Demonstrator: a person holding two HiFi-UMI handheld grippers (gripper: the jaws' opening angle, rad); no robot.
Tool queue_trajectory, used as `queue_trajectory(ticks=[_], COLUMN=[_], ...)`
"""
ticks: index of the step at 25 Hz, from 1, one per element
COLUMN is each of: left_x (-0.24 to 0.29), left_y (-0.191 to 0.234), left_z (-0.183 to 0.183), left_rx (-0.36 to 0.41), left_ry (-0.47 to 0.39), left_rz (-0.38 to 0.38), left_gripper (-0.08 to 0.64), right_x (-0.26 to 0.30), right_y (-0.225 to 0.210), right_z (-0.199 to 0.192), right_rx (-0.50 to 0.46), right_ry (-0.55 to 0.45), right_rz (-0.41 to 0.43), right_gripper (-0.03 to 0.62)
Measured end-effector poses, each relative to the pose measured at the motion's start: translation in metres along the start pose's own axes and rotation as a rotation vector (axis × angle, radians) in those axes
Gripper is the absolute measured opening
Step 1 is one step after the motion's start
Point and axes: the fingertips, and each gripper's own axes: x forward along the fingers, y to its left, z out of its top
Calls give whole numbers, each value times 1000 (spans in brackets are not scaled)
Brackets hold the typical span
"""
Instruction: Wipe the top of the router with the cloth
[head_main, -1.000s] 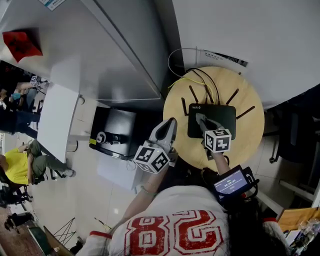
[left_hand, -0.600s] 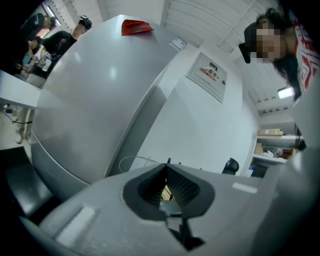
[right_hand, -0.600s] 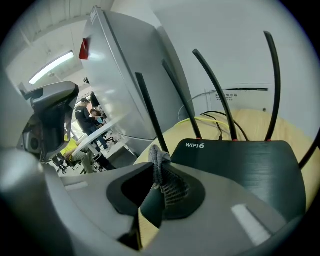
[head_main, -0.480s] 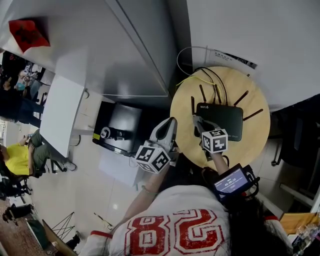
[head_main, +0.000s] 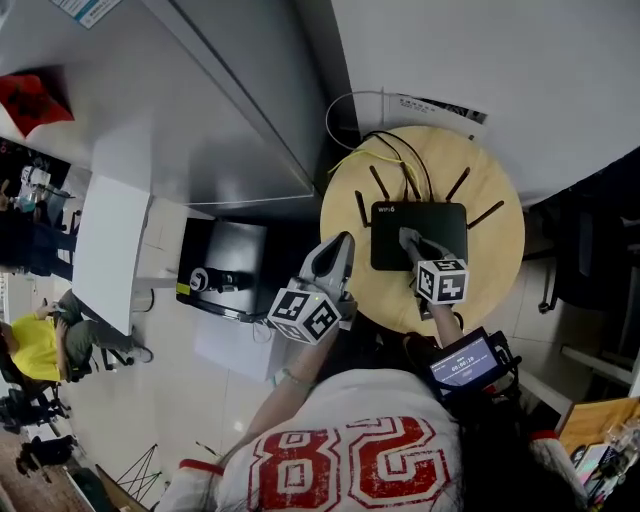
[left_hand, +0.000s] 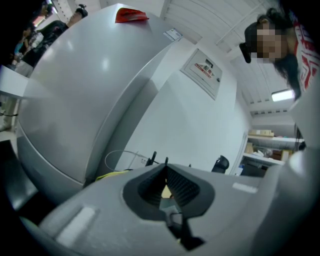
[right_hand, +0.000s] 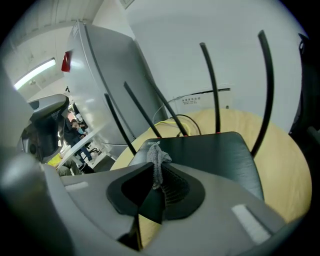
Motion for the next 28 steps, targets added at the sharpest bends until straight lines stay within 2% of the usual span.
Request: queue_trajectory(ticks=[9,19,22,24,28], left_x=[19,22,20,19,14], left_y=[-26,-34,-30,-29,-24], left_z=[-13,-17,-16,-16,-13], left_rx=[-1,-1,-1,-1,3], left_ry=[24,29,26,24,15], left_rz=[-63,-70,-59,-51,-34], left_gripper=[-5,-5,-5,-5,-5], right_x=[-44,-80,-78,-73,-46], right_y=[-71,-130,-128,-116,-54], right_z=[-3,-7,-6,-1,5], right_rx=[100,179,182,170,88], right_ry=[-61,-111,-111,-114,-88], right_rz=[-145,-270,-270,-241,-99], right_gripper=[41,41,41,41,41])
